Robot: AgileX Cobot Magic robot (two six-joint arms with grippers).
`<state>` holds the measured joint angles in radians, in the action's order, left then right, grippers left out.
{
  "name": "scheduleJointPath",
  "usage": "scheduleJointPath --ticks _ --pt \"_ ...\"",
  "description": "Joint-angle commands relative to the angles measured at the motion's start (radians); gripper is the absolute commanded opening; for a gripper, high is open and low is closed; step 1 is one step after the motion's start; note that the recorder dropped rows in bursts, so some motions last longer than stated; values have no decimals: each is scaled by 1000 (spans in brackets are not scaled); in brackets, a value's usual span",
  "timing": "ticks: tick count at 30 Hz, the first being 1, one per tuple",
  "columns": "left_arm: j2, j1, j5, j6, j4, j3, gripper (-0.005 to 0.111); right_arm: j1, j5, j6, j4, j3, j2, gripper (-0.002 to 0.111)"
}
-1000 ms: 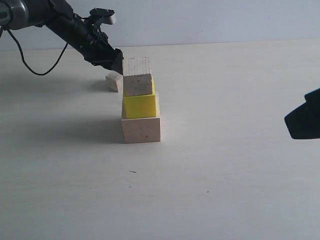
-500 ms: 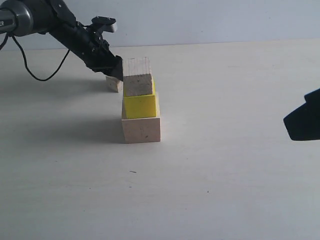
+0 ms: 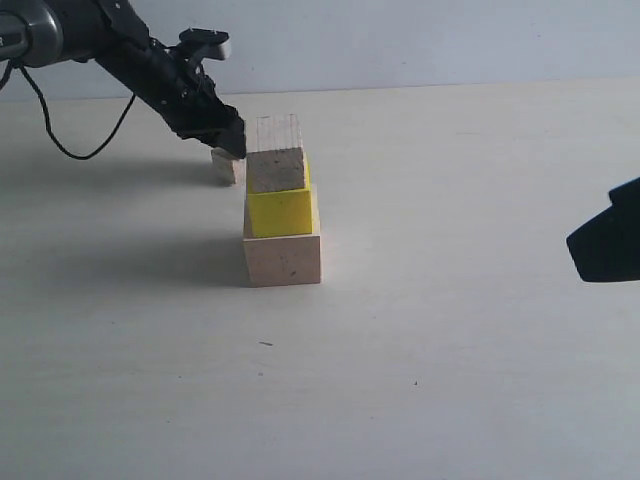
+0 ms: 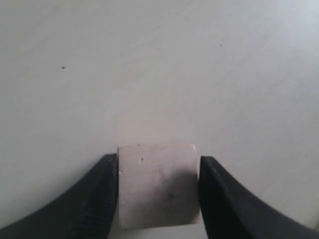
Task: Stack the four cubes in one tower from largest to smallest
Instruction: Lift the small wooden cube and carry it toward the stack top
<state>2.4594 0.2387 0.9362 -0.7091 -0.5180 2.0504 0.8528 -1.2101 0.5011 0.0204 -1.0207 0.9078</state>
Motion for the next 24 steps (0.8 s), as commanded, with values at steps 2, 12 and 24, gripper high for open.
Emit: scheduleJointPath --ticks 2,12,24 --pt "-54 0 10 37 36 -1 0 -3 1 -9 -1 6 -6 0" --pt "-199 -29 116 87 54 -1 0 -3 1 -11 -1 6 -6 0" --pt "-477 -78 285 82 15 -1 0 -3 1 -64 -1 6 -6 0"
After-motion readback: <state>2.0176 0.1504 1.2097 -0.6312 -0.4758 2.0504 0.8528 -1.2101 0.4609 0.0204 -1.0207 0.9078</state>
